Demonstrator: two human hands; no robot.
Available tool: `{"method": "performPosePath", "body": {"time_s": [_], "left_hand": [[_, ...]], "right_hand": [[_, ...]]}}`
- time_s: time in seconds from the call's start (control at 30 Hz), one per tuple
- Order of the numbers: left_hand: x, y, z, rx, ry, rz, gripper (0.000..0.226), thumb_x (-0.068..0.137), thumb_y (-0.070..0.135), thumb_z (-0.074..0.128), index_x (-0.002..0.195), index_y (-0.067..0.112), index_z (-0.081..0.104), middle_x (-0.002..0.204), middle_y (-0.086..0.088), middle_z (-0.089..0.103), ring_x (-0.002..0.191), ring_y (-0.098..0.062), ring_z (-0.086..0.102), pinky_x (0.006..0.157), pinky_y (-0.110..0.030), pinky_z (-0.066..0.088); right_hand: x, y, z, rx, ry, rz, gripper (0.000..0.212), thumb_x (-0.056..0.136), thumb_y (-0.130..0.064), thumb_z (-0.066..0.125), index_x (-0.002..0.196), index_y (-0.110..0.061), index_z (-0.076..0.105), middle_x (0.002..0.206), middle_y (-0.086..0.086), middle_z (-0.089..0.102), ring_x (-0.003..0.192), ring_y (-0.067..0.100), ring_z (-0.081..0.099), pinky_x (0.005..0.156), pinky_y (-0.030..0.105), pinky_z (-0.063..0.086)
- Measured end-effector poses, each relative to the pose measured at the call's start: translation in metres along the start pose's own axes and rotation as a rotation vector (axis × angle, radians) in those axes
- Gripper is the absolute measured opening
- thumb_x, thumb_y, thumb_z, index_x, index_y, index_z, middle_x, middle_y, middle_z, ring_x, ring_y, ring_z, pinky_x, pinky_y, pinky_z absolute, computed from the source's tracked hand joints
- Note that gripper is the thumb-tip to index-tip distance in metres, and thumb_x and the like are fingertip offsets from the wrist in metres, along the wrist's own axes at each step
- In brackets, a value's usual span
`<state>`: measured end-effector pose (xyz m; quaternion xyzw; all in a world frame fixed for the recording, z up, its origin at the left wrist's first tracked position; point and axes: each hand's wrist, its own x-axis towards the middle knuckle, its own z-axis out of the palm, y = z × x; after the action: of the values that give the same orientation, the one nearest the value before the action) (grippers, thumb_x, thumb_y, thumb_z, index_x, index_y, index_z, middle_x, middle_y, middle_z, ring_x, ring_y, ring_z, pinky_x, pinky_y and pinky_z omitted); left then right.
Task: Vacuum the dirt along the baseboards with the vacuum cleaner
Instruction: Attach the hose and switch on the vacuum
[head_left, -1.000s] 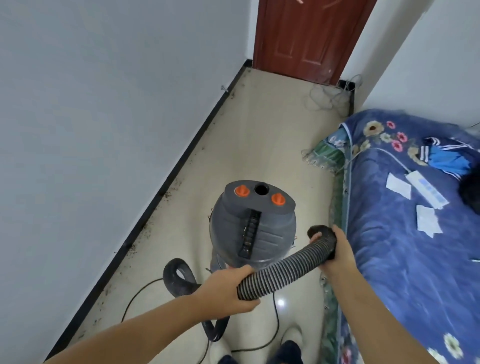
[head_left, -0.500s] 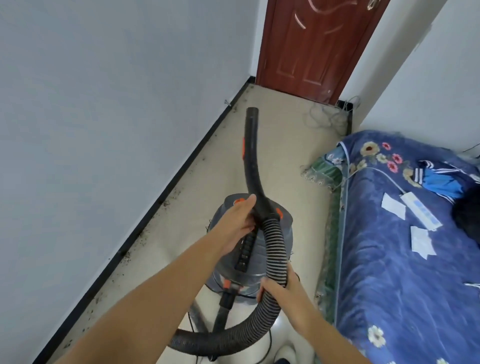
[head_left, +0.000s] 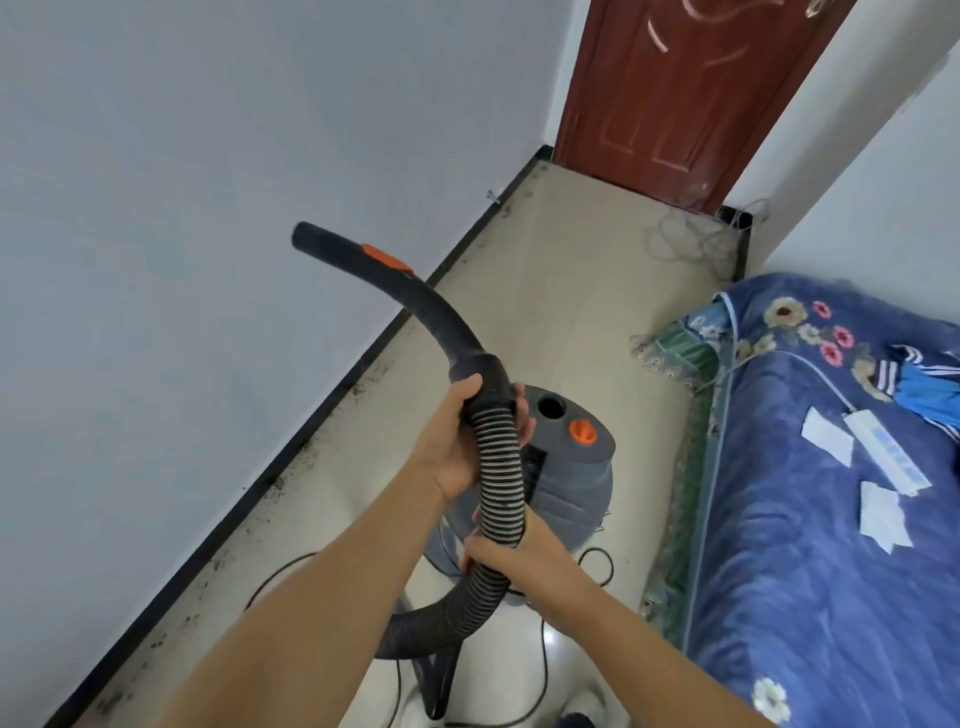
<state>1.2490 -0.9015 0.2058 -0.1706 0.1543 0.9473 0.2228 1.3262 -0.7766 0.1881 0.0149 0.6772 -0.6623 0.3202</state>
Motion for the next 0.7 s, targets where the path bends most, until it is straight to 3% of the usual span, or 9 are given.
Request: {"method": "performPosePath", "body": {"time_s": [0.1, 0.2, 0.3, 0.4, 0.47, 0.53, 0.6, 0.7], "left_hand": [[-0.007, 0.007, -0.005, 0.08, -0.019, -0.021, 0.042, 0.083, 0.032, 0.062, 0.114, 0.004, 0.062, 0.112, -0.019, 0.064, 0.093, -0.028, 0.066, 0.093, -0.046, 0.051], [-0.004, 0.013, -0.006, 0.352, 0.204, -0.025, 0.048, 0.088, 0.045, 0.057, 0.112, 0.003, 0.059, 0.111, -0.015, 0.062, 0.099, -0.026, 0.06, 0.104, -0.045, 0.042], [0.006, 0.01, -0.009, 0.524, 0.532, 0.14, 0.045, 0.084, 0.034, 0.071, 0.112, 0.002, 0.059, 0.105, -0.014, 0.063, 0.091, -0.026, 0.062, 0.092, -0.044, 0.051], [0.014, 0.005, -0.027, 0.53, 0.747, 0.267, 0.056, 0.078, 0.023, 0.078, 0.121, -0.001, 0.051, 0.098, -0.017, 0.064, 0.07, -0.024, 0.063, 0.062, -0.037, 0.055], [0.016, 0.003, -0.037, 0.573, 0.783, 0.316, 0.053, 0.078, 0.016, 0.075, 0.123, 0.002, 0.05, 0.083, -0.014, 0.062, 0.057, -0.022, 0.059, 0.053, -0.031, 0.051], [0.018, 0.001, -0.042, 0.676, 0.779, 0.368, 0.049, 0.078, 0.013, 0.073, 0.12, 0.006, 0.049, 0.08, -0.013, 0.06, 0.057, -0.023, 0.058, 0.058, -0.034, 0.053], [0.022, -0.001, -0.04, 0.768, 0.75, 0.426, 0.049, 0.077, 0.013, 0.073, 0.118, 0.006, 0.049, 0.083, -0.014, 0.06, 0.063, -0.025, 0.059, 0.067, -0.039, 0.055], [0.034, -0.005, -0.032, 0.831, 0.696, 0.48, 0.041, 0.079, 0.011, 0.073, 0.114, 0.012, 0.05, 0.077, -0.011, 0.062, 0.058, -0.022, 0.059, 0.063, -0.035, 0.053]], "right_hand": [[0.004, 0.001, 0.004, -0.13, 0.052, 0.001, 0.021, 0.071, -0.012, 0.068, 0.086, -0.012, 0.053, 0.072, 0.0, 0.063, 0.073, 0.014, 0.061, 0.075, 0.028, 0.053], [0.019, -0.004, 0.003, -0.422, 0.201, -0.009, 0.023, 0.085, -0.013, 0.065, 0.101, -0.02, 0.051, 0.087, -0.002, 0.061, 0.083, 0.014, 0.06, 0.079, 0.024, 0.05], [0.035, -0.001, 0.002, -0.69, 0.212, -0.017, 0.04, 0.089, -0.023, 0.063, 0.124, -0.015, 0.044, 0.109, 0.003, 0.063, 0.099, 0.02, 0.062, 0.087, 0.029, 0.05], [0.039, 0.006, 0.003, -0.68, 0.078, -0.019, 0.043, 0.085, -0.029, 0.067, 0.117, -0.017, 0.041, 0.1, 0.001, 0.064, 0.089, 0.017, 0.063, 0.075, 0.03, 0.054], [0.041, 0.008, -0.009, -0.635, -0.153, 0.028, 0.045, 0.085, -0.034, 0.068, 0.119, -0.02, 0.042, 0.103, -0.006, 0.061, 0.091, 0.009, 0.06, 0.069, 0.015, 0.048], [0.051, 0.011, -0.04, -0.704, -0.305, 0.065, 0.038, 0.09, -0.039, 0.063, 0.122, -0.023, 0.051, 0.105, -0.01, 0.061, 0.093, 0.004, 0.058, 0.073, 0.012, 0.045], [0.07, 0.017, -0.085, -0.806, -0.26, 0.074, 0.021, 0.094, -0.038, 0.058, 0.109, -0.025, 0.06, 0.101, -0.01, 0.065, 0.093, 0.008, 0.061, 0.082, 0.023, 0.051], [0.11, 0.02, -0.157, -0.908, -0.078, 0.12, 0.015, 0.096, -0.023, 0.053, 0.092, -0.014, 0.065, 0.091, 0.004, 0.07, 0.088, 0.023, 0.066, 0.082, 0.034, 0.051]]}}
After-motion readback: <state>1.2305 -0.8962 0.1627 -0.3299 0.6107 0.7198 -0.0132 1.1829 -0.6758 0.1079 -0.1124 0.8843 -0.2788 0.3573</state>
